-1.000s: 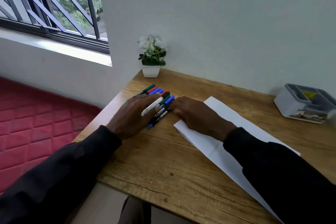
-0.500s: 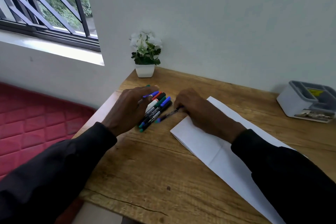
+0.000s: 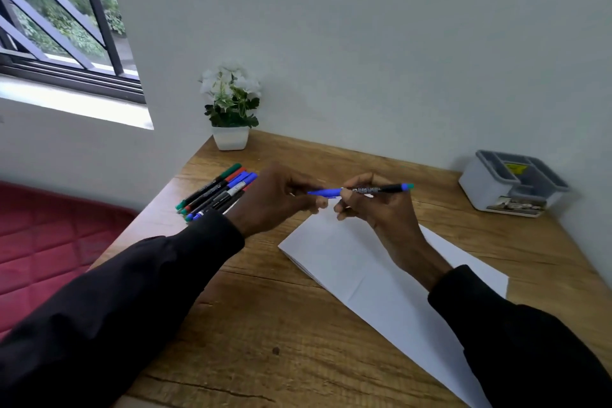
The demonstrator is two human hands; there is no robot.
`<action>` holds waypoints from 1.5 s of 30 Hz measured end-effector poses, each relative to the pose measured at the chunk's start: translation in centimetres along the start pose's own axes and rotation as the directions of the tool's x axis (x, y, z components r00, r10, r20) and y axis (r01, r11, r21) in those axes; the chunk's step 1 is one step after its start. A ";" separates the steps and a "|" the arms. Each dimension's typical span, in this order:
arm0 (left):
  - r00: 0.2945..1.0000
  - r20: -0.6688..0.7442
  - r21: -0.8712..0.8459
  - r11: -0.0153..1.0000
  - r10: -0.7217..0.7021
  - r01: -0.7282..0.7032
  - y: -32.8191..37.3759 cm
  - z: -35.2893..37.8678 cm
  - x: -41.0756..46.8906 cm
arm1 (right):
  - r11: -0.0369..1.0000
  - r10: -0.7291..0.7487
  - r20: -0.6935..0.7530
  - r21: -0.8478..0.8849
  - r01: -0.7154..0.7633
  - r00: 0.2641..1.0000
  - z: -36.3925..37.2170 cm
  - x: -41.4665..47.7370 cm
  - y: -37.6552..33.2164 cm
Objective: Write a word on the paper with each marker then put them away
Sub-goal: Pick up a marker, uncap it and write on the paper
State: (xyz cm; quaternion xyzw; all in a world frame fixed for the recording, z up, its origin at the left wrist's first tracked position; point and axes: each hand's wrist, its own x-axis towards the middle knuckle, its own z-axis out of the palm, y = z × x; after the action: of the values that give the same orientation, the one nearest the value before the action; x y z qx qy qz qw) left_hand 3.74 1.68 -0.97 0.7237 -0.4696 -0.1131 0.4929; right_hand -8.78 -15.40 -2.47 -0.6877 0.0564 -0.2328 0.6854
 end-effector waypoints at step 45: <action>0.987 0.096 0.431 0.889 0.129 -0.158 -2.7 0.3 -1.5 | 0.588 -0.124 0.366 -0.722 0.365 0.922 -4.2 -7.5 2.7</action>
State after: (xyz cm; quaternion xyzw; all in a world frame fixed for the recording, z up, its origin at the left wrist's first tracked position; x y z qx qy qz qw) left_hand 4.31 2.90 -3.73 0.7752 -0.5507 0.0084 0.3096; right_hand -16.43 -16.45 -7.09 -0.9418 -0.0411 -0.1795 0.2813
